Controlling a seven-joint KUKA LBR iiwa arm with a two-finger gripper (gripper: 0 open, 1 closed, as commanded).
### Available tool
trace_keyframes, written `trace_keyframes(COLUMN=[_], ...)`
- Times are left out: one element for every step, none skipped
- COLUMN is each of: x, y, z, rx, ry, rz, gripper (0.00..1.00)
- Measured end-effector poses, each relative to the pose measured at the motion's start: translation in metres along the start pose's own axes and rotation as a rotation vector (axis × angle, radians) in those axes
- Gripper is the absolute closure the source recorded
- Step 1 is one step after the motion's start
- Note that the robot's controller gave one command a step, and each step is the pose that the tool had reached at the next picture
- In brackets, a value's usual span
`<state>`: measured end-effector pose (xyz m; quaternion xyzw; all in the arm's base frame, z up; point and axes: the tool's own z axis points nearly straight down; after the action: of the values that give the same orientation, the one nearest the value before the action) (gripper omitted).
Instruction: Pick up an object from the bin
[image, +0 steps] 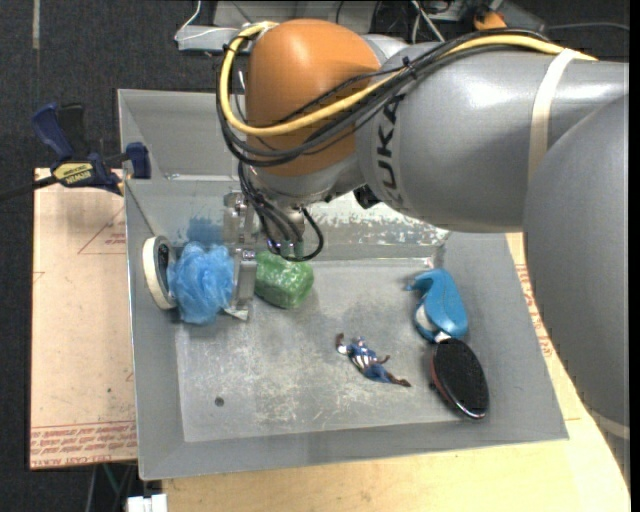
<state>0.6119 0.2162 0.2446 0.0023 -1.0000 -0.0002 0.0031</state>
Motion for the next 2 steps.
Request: trace_keyframes(x=[-0.002, -0.024], y=[-0.001, 0.018], z=[-0.005, 0.091], rx=[-0.001, -0.001], ry=[-0.007, -0.010], rz=[0.004, -0.265], gripper=[0.00, 0.00])
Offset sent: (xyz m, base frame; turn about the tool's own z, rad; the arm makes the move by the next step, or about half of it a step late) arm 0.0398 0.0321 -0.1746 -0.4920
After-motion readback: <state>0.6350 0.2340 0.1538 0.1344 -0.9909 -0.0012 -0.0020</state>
